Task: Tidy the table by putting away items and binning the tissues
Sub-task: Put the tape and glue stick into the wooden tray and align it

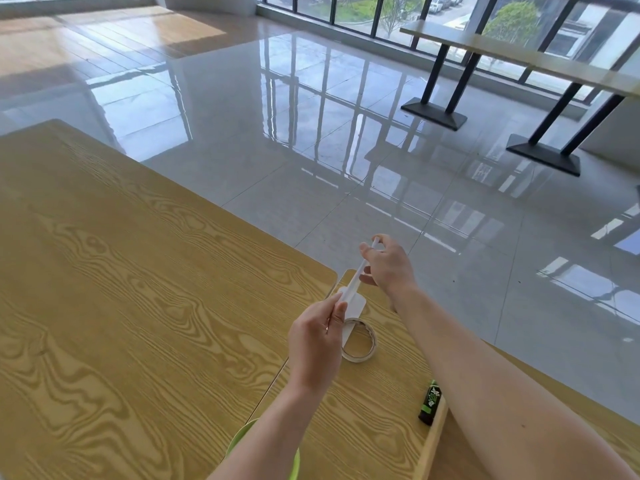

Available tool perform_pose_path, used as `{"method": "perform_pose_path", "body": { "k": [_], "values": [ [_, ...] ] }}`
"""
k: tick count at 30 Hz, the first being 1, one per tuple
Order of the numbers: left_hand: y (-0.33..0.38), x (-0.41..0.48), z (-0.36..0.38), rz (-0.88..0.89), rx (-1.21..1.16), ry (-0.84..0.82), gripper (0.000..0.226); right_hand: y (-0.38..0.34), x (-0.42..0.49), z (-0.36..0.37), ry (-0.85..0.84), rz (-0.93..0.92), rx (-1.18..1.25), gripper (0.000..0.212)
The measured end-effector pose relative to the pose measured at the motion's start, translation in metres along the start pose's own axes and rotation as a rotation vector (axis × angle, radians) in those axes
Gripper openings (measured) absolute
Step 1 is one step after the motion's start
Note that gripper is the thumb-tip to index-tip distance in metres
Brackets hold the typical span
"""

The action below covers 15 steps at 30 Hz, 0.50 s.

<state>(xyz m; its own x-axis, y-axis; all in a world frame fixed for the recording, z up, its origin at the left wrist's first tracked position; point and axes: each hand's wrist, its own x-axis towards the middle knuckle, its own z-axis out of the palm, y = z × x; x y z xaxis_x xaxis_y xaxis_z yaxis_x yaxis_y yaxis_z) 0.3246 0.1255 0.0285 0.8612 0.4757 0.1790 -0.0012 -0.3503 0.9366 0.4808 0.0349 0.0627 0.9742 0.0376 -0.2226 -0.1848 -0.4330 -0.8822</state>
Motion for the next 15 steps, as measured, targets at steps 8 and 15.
{"method": "perform_pose_path", "body": {
  "k": [8, 15],
  "values": [
    [-0.001, 0.003, 0.001, 0.011, -0.009, -0.009, 0.026, 0.000, 0.003, -0.001, -0.014, -0.003, 0.011, 0.046],
    [0.002, -0.001, -0.006, -0.022, -0.004, -0.089, 0.032, 0.014, -0.009, -0.009, -0.055, 0.012, 0.120, 0.063]
  ]
}}
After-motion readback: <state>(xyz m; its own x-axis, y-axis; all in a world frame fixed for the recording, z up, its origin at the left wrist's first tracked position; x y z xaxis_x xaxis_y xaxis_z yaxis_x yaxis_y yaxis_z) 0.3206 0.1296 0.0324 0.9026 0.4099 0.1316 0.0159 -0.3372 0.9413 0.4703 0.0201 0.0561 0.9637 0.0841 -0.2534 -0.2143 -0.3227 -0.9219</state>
